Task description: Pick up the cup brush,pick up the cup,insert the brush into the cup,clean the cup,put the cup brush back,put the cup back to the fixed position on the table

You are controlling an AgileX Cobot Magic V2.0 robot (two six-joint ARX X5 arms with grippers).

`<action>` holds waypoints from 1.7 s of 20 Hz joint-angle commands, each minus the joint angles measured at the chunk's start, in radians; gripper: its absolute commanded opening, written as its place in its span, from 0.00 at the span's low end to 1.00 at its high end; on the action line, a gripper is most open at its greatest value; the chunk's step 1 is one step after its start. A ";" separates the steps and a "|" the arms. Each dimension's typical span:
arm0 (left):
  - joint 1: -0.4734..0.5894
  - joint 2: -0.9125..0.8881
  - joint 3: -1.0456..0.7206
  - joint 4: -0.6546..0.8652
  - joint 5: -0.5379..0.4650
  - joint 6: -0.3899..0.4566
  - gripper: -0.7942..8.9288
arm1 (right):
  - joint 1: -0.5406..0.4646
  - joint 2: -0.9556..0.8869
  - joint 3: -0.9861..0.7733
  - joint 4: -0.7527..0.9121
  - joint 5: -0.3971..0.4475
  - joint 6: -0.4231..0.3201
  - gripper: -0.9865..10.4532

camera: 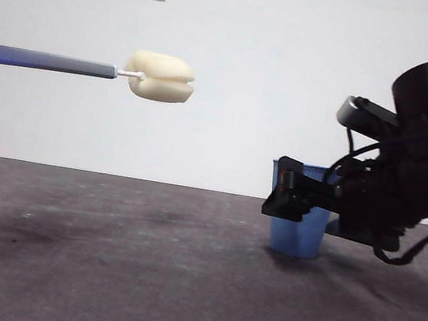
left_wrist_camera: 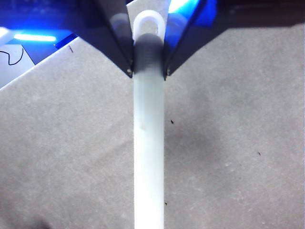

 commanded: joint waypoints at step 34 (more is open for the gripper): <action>-0.066 0.068 -0.001 -0.106 0.105 0.476 0.08 | 0.277 -0.386 0.203 -1.166 0.588 -0.867 0.07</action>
